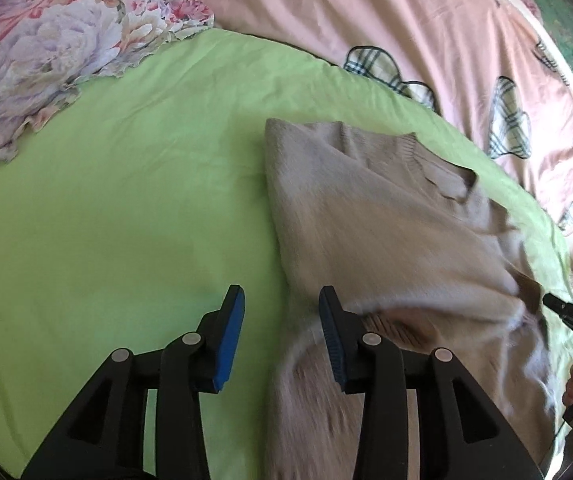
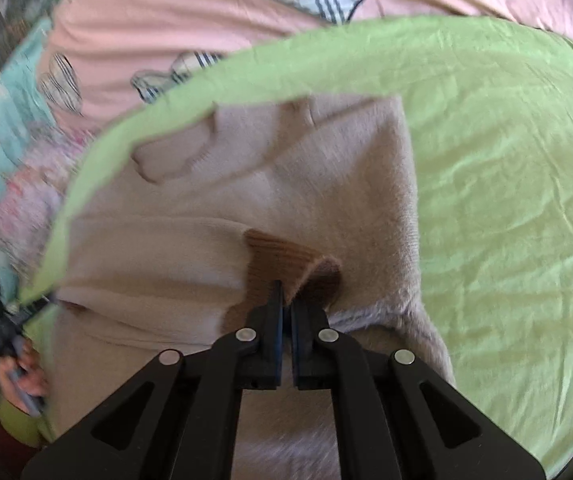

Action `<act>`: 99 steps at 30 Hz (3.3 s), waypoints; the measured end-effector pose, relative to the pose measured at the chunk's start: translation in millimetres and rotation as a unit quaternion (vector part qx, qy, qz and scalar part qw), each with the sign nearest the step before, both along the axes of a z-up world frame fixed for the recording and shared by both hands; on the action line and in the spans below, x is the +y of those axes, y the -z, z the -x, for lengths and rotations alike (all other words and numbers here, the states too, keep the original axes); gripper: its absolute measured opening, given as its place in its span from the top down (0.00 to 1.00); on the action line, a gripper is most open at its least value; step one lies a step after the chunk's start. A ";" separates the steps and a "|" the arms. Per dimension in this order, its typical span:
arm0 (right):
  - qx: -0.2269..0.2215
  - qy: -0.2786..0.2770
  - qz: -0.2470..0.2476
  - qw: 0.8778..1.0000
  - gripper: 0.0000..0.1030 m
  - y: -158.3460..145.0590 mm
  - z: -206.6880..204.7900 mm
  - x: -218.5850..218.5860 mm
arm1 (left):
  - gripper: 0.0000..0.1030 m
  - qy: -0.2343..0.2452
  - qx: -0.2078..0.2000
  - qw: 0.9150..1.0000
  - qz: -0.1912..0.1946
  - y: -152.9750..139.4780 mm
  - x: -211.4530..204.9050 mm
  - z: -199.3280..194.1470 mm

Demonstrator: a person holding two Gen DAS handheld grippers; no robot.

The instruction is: Fold small clothes

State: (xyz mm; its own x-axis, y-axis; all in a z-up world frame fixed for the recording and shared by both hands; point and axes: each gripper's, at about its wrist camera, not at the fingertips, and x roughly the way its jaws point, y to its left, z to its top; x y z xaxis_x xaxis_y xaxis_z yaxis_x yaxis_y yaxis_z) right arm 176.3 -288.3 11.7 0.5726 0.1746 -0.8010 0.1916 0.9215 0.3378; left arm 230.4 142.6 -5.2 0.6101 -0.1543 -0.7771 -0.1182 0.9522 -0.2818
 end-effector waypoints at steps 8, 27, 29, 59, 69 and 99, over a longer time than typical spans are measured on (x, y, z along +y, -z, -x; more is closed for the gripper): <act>-0.049 0.017 -0.024 0.998 0.40 -36.4 84.3 -8.8 | 0.52 0.048 0.015 0.999 -0.001 -4.7 -25.1 93.2; -0.037 0.003 -0.090 0.995 0.40 -22.1 227.5 -19.0 | 0.45 0.115 0.087 0.987 0.071 28.9 -46.7 268.9; -0.039 0.007 -0.109 0.993 0.40 -17.6 240.1 -23.3 | 0.45 0.118 0.096 0.984 0.088 33.0 -45.4 271.1; 0.000 -0.120 -0.191 0.974 0.40 17.8 294.4 9.4 | 0.95 0.215 0.054 0.969 0.111 7.1 -69.7 285.0; -0.027 -0.076 -0.194 0.978 0.93 7.4 313.5 -18.6 | 0.95 0.230 0.052 0.966 0.106 12.0 -79.4 283.7; -0.190 -0.035 -0.073 0.978 0.93 -105.9 42.2 -32.1 | 0.95 0.099 -0.162 0.980 0.056 -106.9 -42.4 18.7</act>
State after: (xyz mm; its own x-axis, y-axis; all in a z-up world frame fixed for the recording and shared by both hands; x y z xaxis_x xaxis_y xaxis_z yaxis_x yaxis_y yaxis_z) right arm 134.2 -320.4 117.5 0.8067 0.3215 -0.4959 -0.0357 0.8641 0.5020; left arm 211.8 100.2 101.7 0.7717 -0.3680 -0.5187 0.1786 0.9082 -0.3785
